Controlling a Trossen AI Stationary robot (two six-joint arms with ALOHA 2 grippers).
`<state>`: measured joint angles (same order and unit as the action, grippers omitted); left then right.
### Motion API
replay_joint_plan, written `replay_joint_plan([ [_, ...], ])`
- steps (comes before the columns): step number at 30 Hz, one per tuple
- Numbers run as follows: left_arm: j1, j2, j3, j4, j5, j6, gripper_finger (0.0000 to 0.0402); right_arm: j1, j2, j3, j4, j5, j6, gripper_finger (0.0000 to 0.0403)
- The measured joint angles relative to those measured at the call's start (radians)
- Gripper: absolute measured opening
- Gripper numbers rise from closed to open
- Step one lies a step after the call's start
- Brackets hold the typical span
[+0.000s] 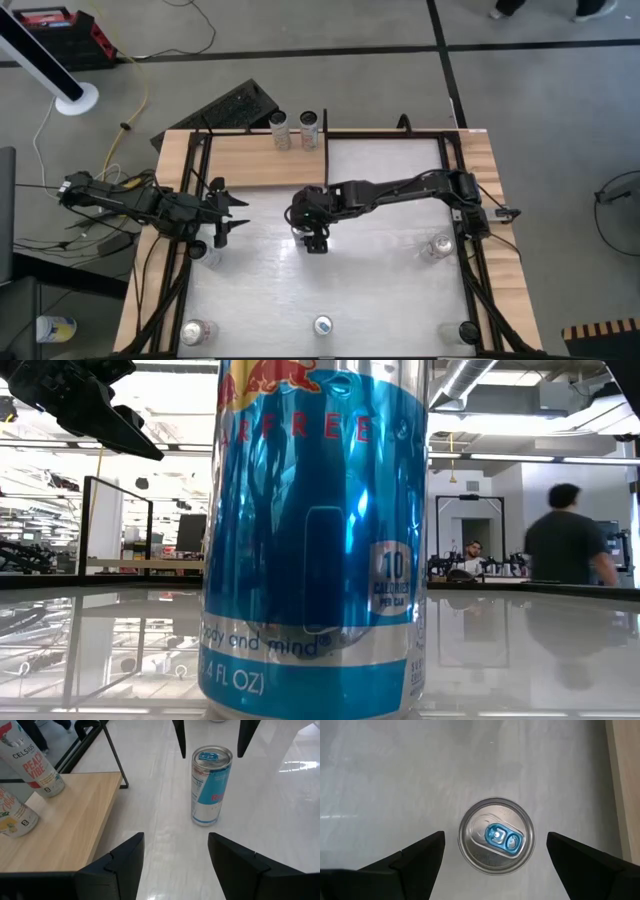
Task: Place canned beverage on shelf
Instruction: Put the top red bull soda can beside the tropical vibe soda can on the shelf
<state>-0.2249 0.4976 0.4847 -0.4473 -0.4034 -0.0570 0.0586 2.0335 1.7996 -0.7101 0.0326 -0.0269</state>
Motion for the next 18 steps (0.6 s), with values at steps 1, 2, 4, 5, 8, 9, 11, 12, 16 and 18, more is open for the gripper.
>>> replay_joint_plan([
  [1, 0.000, 0.000, 0.000, 0.000, 0.000, 0.000, 0.0206, 0.000, 0.000, 0.000, 0.000, 0.000, 0.000, 0.0375],
  [2, 0.000, 0.000, 0.000, 0.000, 0.000, 0.000, 0.0206, 0.000, 0.000, 0.000, 0.000, 0.000, 0.000, 0.0375],
  [4, 0.000, 0.000, 0.000, 0.000, 0.000, 0.000, 0.0206, -0.001, 0.000, 0.000, 0.000, 0.000, 0.001, 0.0375],
  [5, 0.000, 0.000, 0.000, 0.000, 0.000, 0.000, 0.0206, -0.001, 0.000, 0.000, 0.000, 0.000, 0.001, 0.0375],
  [8, 0.000, 0.000, 0.000, 0.000, 0.000, 0.000, 0.0206, -0.001, 0.000, -0.003, 0.011, 0.000, 0.003, 0.0375],
  [9, 0.000, 0.000, 0.000, 0.000, 0.000, 0.000, 0.0206, -0.001, 0.000, -0.010, 0.024, 0.000, 0.003, 0.0375],
  [11, 0.000, 0.000, 0.000, 0.000, 0.000, 0.000, 0.0206, -0.001, 0.000, -0.028, 0.052, 0.000, 0.003, 0.0375],
  [12, 0.000, 0.000, 0.000, 0.000, 0.000, 0.000, 0.0206, -0.001, 0.000, -0.037, 0.062, 0.000, 0.003, 0.0375],
  [16, 0.000, 0.000, 0.000, 0.000, 0.000, 0.000, 0.0206, -0.001, 0.000, -0.054, 0.065, 0.000, 0.003, 0.0375],
  [18, 0.000, 0.000, 0.000, 0.000, 0.000, 0.000, 0.0206, -0.001, 0.000, -0.056, 0.059, 0.000, 0.003, 0.0375],
])
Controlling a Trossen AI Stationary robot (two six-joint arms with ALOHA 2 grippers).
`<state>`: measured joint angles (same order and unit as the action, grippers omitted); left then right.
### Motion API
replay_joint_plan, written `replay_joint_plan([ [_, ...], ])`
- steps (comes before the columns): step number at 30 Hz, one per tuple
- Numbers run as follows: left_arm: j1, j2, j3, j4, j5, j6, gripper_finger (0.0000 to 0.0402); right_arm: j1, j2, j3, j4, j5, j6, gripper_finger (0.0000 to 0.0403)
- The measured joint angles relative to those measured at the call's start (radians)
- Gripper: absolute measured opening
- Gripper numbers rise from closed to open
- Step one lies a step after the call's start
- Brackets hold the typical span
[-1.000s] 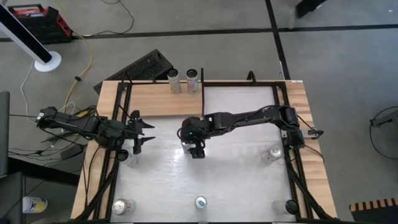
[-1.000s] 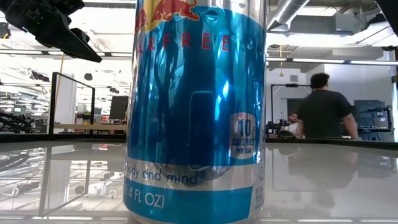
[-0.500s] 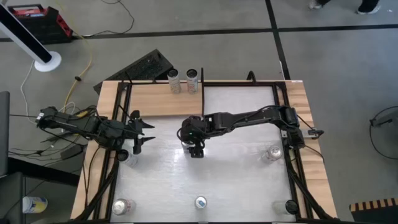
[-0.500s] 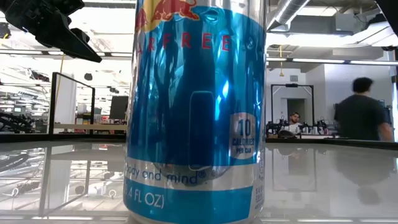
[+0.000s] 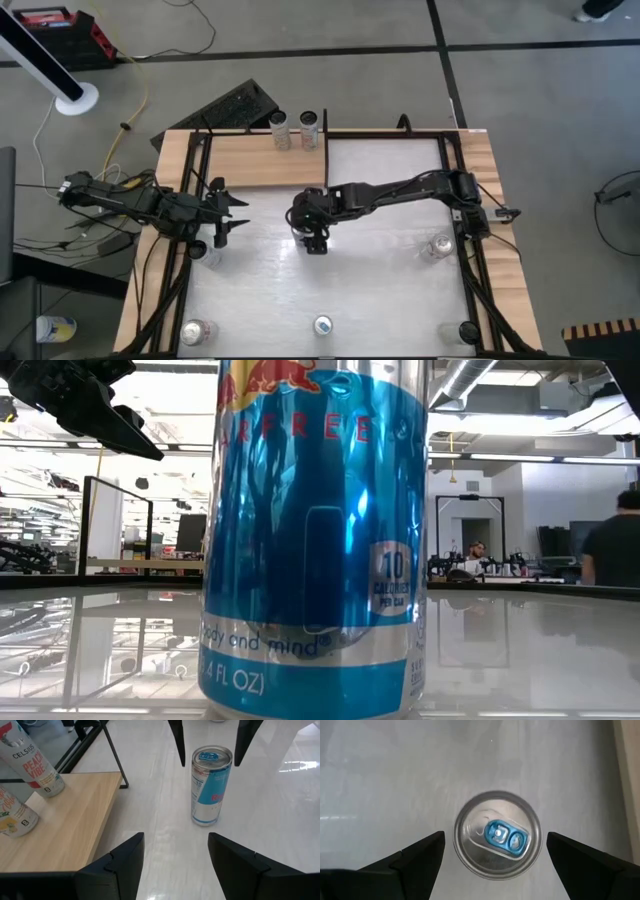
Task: Place canned beverage on shelf
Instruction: Put the top red bull soda can beside the tropical vibe soda can on the shelf
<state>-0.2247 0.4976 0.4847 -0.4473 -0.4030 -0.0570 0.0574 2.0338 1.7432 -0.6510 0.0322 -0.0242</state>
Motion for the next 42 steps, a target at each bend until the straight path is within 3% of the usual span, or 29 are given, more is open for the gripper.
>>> replay_joint_plan([
  [9, 0.000, 0.000, 0.000, 0.000, 0.000, 0.000, 0.0206, 0.000, 0.000, 0.000, 0.027, 0.000, -0.004, 0.0353],
  [20, 0.000, 0.000, 0.000, 0.000, 0.000, 0.000, 0.0206, 0.000, 0.000, 0.000, 0.035, -0.001, -0.027, 0.0262],
  [33, 0.000, 0.000, 0.000, 0.000, 0.000, 0.000, 0.0206, -0.040, 0.000, 0.158, 0.061, -0.021, -0.199, 0.0261],
  [42, 0.000, 0.000, 0.000, 0.000, 0.000, 0.000, 0.0206, -0.209, 0.000, 0.190, 0.193, -0.189, -0.257, 0.0261],
])
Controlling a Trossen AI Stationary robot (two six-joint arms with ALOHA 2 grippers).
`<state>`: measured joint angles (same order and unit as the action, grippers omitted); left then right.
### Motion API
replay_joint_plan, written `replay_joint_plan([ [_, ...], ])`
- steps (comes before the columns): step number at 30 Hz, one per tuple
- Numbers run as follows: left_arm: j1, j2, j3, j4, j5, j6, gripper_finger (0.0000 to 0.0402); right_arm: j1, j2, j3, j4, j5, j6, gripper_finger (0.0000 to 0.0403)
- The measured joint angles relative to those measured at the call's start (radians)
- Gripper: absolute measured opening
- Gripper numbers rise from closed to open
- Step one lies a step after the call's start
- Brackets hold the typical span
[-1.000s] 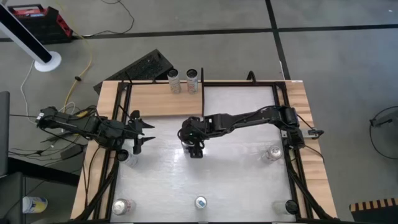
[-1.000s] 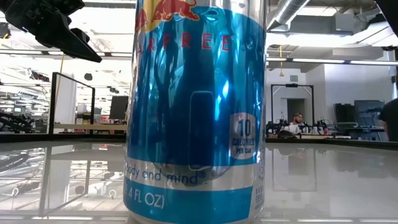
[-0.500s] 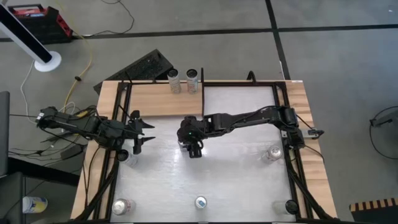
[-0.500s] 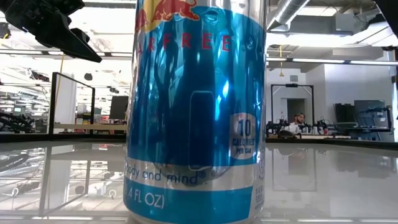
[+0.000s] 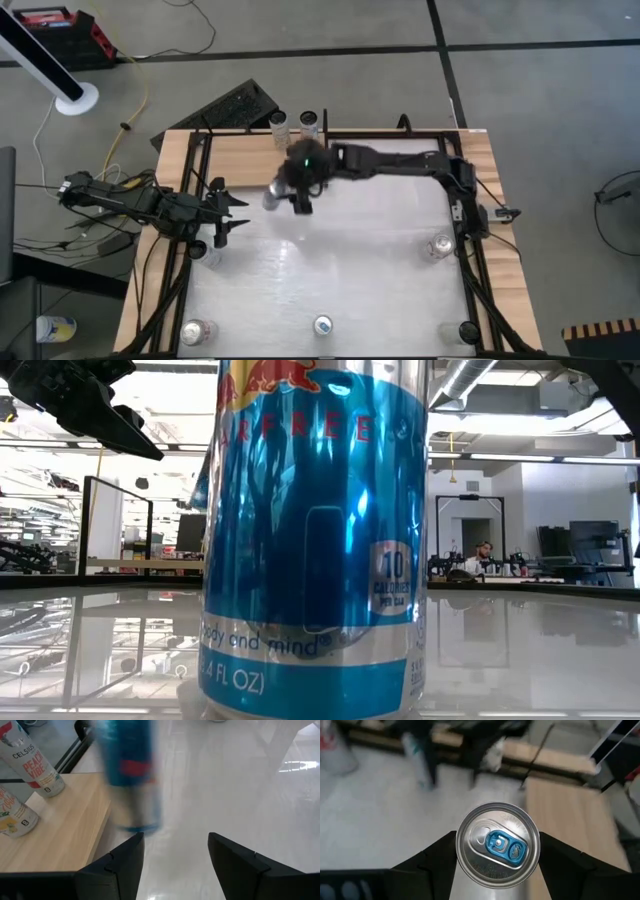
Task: Place canned beverage on shelf
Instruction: Put the top red bull soda can beside the tropical vibe soda can on the shelf
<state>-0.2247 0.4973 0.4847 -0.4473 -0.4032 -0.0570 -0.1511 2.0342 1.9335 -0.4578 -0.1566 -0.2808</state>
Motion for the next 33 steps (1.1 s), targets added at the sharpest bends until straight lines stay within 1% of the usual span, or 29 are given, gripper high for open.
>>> replay_joint_plan([
  [3, 0.000, 0.000, 0.000, 0.000, 0.000, 0.000, 0.0206, -0.062, 0.000, 0.001, 0.065, -0.051, -0.001, 0.0261],
  [6, 0.000, 0.000, 0.000, 0.000, 0.000, 0.000, 0.0206, -0.118, 0.000, 0.001, 0.081, -0.077, -0.005, 0.0261],
  [10, 0.000, 0.000, 0.000, 0.000, 0.000, 0.000, 0.0206, -0.177, 0.000, 0.001, 0.054, -0.080, -0.009, 0.0261],
  [15, 0.000, 0.000, 0.000, 0.000, 0.000, 0.000, 0.0206, -0.220, 0.000, 0.001, -0.019, -0.079, -0.025, 0.0261],
  [17, 0.000, 0.000, 0.000, 0.000, 0.000, 0.000, 0.0206, -0.227, 0.000, 0.000, -0.057, -0.078, -0.049, 0.0261],
  [22, 0.000, 0.000, 0.000, 0.000, 0.000, -0.001, 0.0206, -0.212, -0.001, -0.039, -0.062, -0.020, -0.114, 0.0261],
  [24, 0.000, 0.000, 0.000, 0.000, 0.000, -0.002, 0.0206, -0.208, -0.001, -0.042, -0.066, -0.016, -0.121, 0.0261],
  [29, 0.000, 0.000, 0.000, 0.000, 0.000, -0.003, 0.0206, -0.195, -0.002, -0.041, -0.097, 0.045, -0.136, 0.0261],
  [33, 0.000, 0.000, 0.000, 0.000, 0.000, -0.004, 0.0206, -0.198, -0.002, -0.041, -0.129, 0.053, -0.137, 0.0261],
])
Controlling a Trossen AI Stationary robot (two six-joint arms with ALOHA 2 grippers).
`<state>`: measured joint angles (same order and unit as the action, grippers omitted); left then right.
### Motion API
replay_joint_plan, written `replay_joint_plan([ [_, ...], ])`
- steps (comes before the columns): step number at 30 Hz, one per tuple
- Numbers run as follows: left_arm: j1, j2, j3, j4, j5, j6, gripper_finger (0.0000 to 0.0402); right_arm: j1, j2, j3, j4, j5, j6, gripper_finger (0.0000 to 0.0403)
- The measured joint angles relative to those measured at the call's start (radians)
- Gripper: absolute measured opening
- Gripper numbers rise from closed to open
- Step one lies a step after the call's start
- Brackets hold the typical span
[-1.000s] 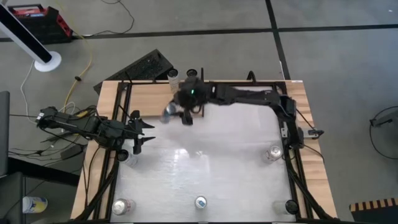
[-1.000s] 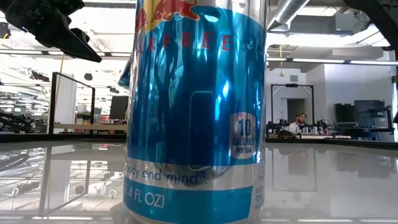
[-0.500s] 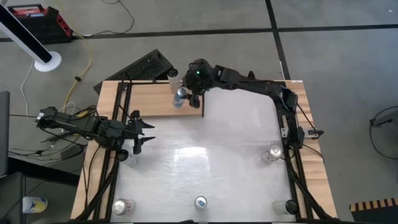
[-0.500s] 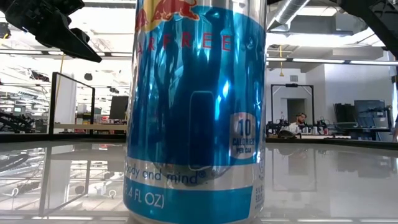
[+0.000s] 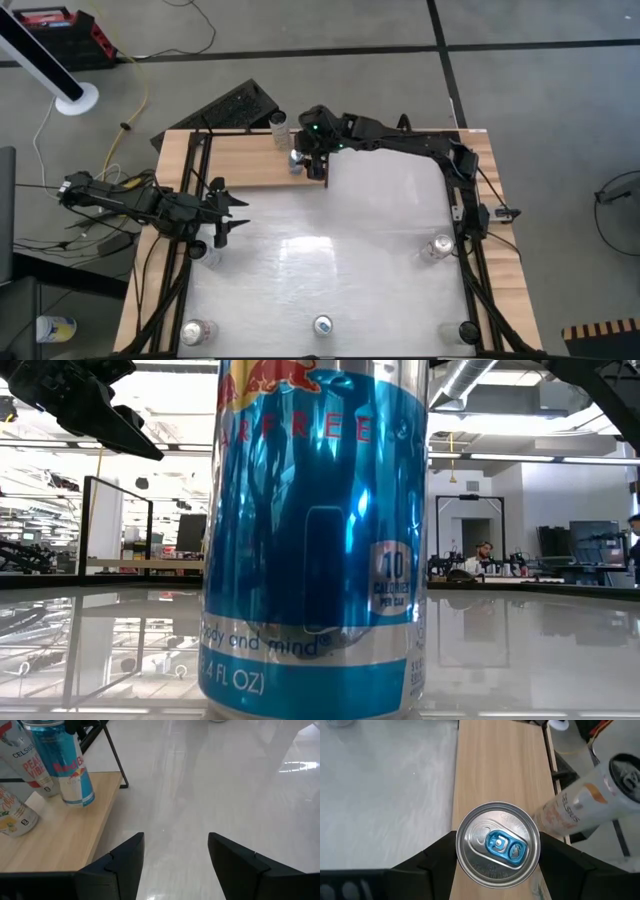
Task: Place canned beverage on shelf
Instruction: Put the top red bull soda can beside the tropical vibe soda can on the shelf
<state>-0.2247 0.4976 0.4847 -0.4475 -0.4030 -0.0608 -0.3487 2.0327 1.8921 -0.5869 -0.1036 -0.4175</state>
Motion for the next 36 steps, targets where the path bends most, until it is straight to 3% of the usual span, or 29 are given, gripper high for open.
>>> replay_joint_plan([
  [23, 0.000, 0.000, 0.000, -0.002, 0.000, -0.004, 0.0206, -0.012, 0.001, 0.000, -0.072, -0.001, 0.051, 0.0272],
  [36, 0.000, 0.000, 0.000, -0.003, 0.000, -0.004, 0.0206, -0.005, -0.001, 0.001, -0.066, -0.001, 0.050, 0.0326],
])
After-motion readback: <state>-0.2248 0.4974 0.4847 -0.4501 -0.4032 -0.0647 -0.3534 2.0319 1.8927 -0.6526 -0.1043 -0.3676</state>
